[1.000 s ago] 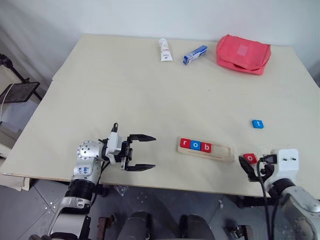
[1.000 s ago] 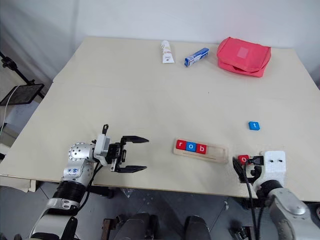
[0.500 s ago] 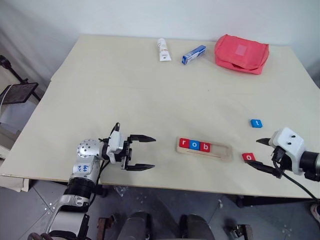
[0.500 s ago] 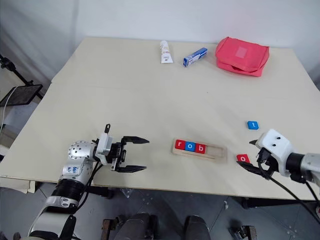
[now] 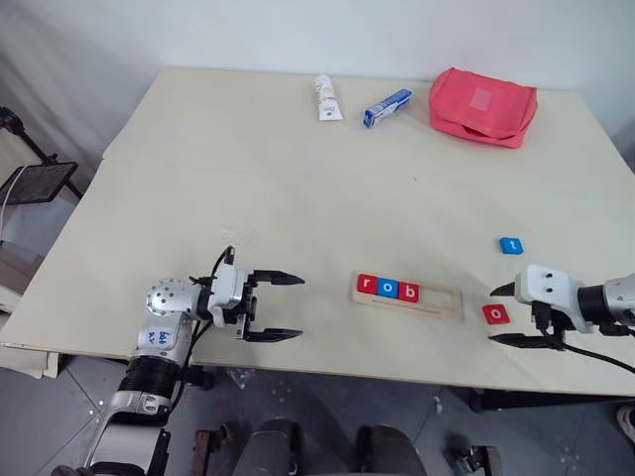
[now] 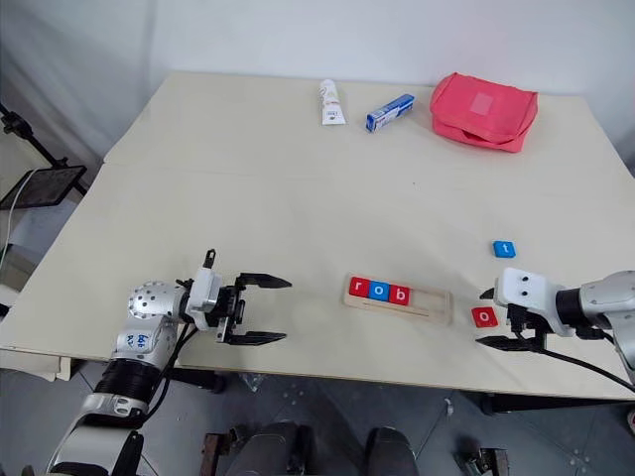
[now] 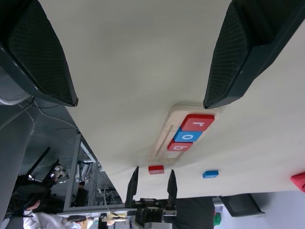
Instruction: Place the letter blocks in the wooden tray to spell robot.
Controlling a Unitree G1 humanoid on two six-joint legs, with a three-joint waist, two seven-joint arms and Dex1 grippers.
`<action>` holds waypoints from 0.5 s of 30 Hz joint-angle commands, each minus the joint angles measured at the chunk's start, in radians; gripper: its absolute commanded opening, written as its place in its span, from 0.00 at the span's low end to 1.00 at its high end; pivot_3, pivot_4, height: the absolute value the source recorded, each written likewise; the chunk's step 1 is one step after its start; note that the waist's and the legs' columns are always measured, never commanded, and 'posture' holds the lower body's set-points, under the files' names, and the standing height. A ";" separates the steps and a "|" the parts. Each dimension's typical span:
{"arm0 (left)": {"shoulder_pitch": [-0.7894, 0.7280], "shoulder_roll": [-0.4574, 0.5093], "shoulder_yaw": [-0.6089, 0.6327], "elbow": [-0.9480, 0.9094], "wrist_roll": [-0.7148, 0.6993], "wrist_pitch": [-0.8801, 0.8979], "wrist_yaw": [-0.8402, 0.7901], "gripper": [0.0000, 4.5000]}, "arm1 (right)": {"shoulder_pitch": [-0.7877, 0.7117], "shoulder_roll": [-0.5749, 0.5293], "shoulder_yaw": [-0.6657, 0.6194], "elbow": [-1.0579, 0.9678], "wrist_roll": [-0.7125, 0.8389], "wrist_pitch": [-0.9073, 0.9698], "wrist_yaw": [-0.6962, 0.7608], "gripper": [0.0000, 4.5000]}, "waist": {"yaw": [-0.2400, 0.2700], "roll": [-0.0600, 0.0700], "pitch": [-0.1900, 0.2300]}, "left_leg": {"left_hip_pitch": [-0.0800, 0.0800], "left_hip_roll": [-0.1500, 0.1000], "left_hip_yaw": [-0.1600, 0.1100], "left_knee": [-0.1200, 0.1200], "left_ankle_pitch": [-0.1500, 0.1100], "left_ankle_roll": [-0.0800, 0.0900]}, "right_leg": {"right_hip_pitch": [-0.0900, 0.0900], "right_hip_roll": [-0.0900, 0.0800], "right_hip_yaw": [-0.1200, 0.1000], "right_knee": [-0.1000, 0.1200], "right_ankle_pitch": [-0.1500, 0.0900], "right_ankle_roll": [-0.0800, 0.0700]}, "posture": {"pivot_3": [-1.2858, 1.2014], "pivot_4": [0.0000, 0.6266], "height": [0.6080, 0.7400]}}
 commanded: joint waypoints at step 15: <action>0.050 0.005 -0.002 -0.101 -0.013 0.009 0.054 1.00 | -0.096 -0.012 0.029 0.088 -0.067 -0.036 0.036 0.32 | 0.001 0.000 0.000 | 0.000 0.000 0.000 0.001 0.000 0.000 | 0.001 0.000 0.000 0.000 0.000 0.000 | 0.52 0.24 1.00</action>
